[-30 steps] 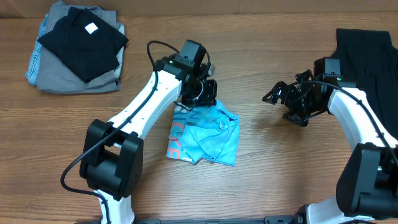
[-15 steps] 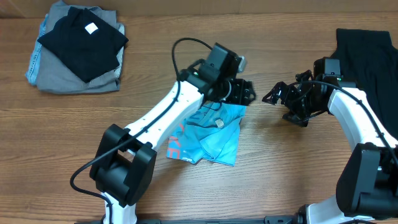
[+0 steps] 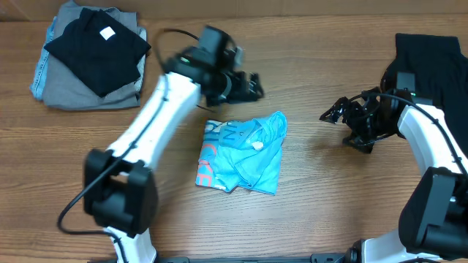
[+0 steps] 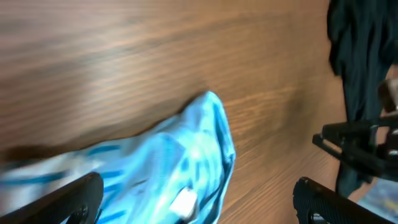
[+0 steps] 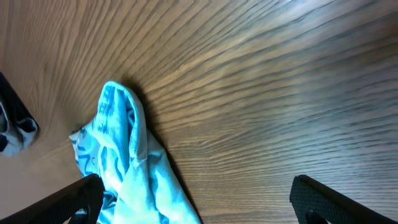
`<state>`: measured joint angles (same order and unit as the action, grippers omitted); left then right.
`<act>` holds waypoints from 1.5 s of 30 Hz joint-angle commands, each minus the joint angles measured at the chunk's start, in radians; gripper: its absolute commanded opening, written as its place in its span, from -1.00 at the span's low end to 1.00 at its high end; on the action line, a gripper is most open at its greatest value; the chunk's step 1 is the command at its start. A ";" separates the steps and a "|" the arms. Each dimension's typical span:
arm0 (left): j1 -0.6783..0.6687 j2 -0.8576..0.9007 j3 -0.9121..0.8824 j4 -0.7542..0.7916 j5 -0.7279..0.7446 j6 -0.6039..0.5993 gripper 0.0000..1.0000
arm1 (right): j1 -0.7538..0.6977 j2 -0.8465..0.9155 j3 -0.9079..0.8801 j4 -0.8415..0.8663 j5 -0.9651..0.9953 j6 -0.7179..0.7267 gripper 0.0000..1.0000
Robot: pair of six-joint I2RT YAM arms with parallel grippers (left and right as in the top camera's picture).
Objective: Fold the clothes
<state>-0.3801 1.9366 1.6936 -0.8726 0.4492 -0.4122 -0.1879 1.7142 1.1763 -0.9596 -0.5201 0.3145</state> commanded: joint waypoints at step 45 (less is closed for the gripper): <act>-0.019 -0.072 -0.227 -0.326 -0.109 0.248 1.00 | -0.029 0.001 0.023 0.095 0.007 0.003 1.00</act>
<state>-0.3683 1.8668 1.4971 -1.2243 0.2470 -0.1795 -0.2142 1.7142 1.1763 -0.8738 -0.5163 0.3145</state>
